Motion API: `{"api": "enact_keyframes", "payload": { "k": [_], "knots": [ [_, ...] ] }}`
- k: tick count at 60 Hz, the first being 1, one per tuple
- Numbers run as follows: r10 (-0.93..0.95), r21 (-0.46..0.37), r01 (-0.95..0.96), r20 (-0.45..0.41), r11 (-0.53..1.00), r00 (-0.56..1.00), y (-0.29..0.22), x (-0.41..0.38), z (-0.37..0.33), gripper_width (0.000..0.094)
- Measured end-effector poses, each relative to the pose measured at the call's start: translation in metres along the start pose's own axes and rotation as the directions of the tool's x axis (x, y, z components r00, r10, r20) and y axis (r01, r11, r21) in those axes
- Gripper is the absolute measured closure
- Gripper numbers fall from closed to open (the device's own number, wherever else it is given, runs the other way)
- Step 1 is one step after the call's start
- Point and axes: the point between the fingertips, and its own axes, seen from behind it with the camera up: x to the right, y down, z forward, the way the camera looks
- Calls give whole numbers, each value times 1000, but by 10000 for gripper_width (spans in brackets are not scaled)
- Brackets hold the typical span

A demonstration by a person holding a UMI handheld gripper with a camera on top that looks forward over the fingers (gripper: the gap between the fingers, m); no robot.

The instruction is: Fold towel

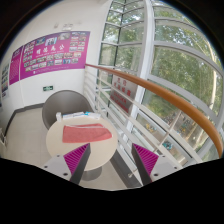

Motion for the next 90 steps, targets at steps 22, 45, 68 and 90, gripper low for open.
{"api": "enact_keyframes", "payload": {
  "k": [22, 45, 68, 90],
  "knots": [
    [-3, -70, 10, 106, 998, 994, 62, -51, 35, 81],
    [-86, -17, 97, 326, 995, 941, 72, -284, 192, 78],
    [-169, -92, 202, 287, 975, 943, 84, -367, 419, 136],
    [-322, -11, 338, 272, 941, 907, 87, -371, 433, 880]
  ]
}}
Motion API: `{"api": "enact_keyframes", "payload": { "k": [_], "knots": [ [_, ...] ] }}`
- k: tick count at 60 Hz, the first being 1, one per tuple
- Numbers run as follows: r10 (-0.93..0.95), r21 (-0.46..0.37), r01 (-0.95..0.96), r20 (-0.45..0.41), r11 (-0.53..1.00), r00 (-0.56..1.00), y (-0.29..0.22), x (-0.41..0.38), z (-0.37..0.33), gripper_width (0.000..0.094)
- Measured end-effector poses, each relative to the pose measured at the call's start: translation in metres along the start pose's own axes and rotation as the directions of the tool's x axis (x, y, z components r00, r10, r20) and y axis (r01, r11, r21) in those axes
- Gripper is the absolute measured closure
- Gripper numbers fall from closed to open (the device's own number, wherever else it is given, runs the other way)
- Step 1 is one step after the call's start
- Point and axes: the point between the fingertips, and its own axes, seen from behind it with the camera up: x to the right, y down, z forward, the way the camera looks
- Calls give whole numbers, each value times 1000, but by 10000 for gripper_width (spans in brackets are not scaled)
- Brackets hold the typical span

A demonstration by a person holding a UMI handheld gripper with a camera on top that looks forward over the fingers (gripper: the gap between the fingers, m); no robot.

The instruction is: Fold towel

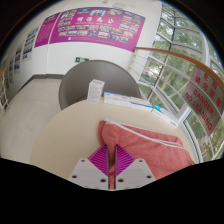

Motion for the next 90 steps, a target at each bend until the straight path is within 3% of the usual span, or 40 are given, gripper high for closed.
{"api": "enact_keyframes", "payload": {
  "k": [8, 21, 26, 33, 37, 43, 49, 73, 90],
  "knots": [
    [97, -9, -97, 88, 995, 991, -5, -8, -7, 904],
    [274, 45, -330, 458, 943, 845, -95, -49, -113, 900],
    [293, 69, -376, 506, 924, 811, -121, -29, -139, 896],
    [282, 82, -356, 461, 931, 841, -113, 18, -121, 889],
    [262, 63, -311, 394, 948, 881, -85, 54, -91, 815],
    [213, 34, -233, 289, 972, 933, -41, 104, -44, 538],
    [181, 32, -191, 208, 981, 961, -27, 140, -45, 73],
    [142, 124, -165, 174, 979, 974, -34, 145, -222, 78],
    [147, 156, -164, 117, 974, 982, 0, 113, -377, 76]
  ]
}}
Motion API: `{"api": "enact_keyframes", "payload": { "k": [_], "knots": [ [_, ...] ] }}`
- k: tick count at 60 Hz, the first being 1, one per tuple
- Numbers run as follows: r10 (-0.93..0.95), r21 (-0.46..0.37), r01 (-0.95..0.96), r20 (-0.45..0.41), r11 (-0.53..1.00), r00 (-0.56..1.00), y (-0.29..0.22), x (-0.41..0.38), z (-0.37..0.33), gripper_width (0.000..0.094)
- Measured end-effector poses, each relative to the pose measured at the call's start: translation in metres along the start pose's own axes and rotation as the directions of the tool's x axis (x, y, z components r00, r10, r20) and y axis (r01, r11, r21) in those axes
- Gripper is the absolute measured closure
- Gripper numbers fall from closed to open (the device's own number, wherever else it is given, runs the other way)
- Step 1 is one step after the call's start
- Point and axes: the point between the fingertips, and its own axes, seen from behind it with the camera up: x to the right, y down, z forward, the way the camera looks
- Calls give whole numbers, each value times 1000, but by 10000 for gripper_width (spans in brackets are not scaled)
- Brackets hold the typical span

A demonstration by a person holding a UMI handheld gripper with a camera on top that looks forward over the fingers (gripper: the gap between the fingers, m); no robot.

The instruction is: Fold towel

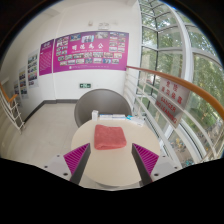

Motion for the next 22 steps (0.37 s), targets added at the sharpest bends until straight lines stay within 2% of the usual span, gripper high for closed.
{"api": "enact_keyframes", "payload": {
  "k": [8, 22],
  "knots": [
    [-6, 1, 6, 2, 1000, 1000, 16, -18, -51, 77],
    [-13, 22, 13, 1, 1000, 1000, 24, -31, -88, 78]
  ]
}}
